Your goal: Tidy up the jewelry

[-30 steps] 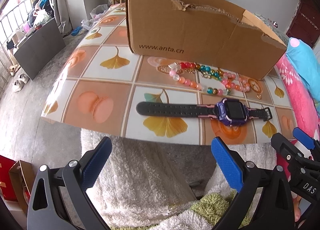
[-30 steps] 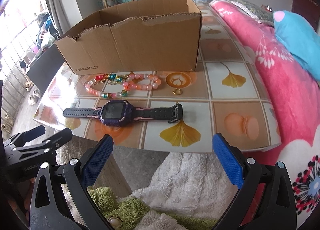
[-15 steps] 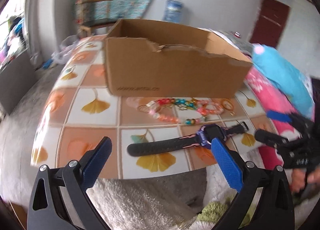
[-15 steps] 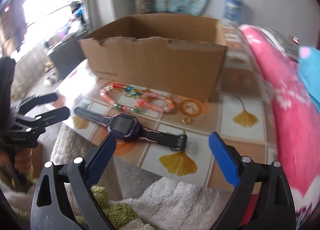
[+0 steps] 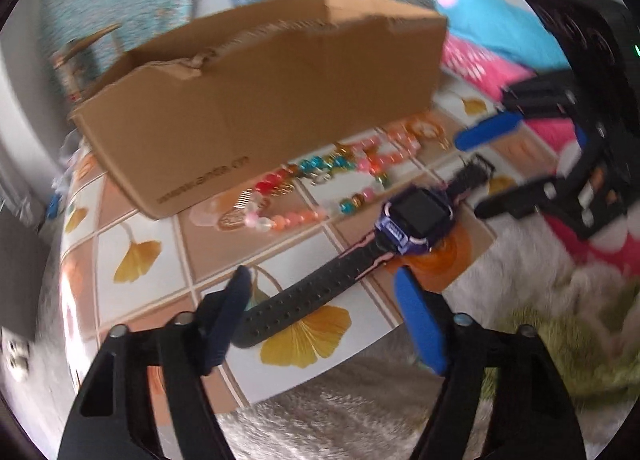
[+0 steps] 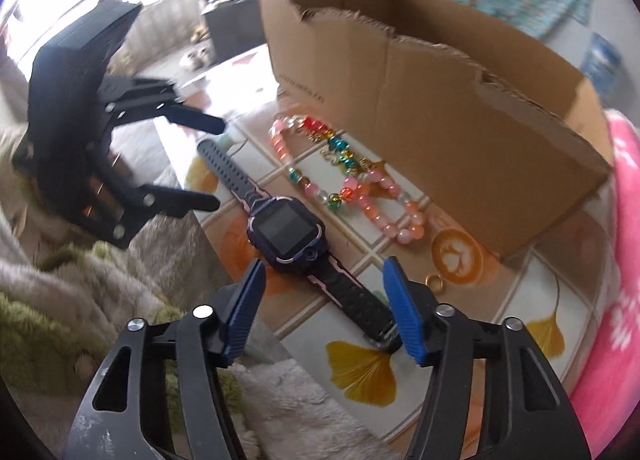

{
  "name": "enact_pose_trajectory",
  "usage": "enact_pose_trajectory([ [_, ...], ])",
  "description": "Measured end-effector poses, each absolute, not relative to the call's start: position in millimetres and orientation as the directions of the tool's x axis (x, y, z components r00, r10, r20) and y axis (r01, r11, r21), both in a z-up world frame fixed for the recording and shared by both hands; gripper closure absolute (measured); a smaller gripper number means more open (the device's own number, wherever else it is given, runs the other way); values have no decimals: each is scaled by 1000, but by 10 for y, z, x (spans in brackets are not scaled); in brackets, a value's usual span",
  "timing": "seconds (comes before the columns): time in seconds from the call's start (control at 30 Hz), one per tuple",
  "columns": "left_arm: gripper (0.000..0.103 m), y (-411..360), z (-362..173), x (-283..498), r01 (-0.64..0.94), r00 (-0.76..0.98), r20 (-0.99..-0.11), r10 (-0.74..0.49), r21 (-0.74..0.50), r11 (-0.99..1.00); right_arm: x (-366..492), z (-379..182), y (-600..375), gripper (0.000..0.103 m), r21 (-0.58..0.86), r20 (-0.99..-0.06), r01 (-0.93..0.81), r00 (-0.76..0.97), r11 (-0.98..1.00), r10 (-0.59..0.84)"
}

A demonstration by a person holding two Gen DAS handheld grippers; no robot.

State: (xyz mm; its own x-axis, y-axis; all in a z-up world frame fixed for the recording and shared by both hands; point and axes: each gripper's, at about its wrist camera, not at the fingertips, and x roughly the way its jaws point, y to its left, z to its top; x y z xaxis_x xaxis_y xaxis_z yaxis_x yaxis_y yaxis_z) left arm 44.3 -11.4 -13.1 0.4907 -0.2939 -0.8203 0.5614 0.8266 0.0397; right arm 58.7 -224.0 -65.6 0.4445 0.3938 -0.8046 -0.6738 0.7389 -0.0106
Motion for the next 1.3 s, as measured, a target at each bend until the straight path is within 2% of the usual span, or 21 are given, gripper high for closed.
enact_pose_trajectory([
  [0.2,49,-202,-207,576,696,352,-868,-350,-8,718,692,-739,-2243,58,21,-842,-767,333,642,425],
  [0.37,51,-262,-226,639,761,297,-885,-359,-8,648,779,-813,-2154,66,24,-866,-820,269,571,422],
  [0.47,54,-271,-232,660,787,275,-895,-350,0,618,759,-833,-2118,66,-9,-871,-843,271,538,410],
  [0.7,71,-255,-208,697,806,259,-908,-328,15,592,736,-846,-2122,74,-48,-884,-858,275,512,378],
  [0.97,79,-340,-165,576,838,291,-904,-312,84,540,683,-801,-2070,79,-77,-893,-862,283,500,351],
  [1.07,98,-376,-124,496,855,281,-904,-323,82,512,623,-784,-2035,80,-116,-888,-863,312,492,339],
  [1.1,103,-381,-114,479,858,286,-903,-320,92,506,611,-778,-2028,84,-118,-887,-862,315,493,338],
  [1.3,103,-405,-151,369,851,322,-904,-280,147,504,526,-774,-1984,83,-206,-877,-849,381,487,293],
])
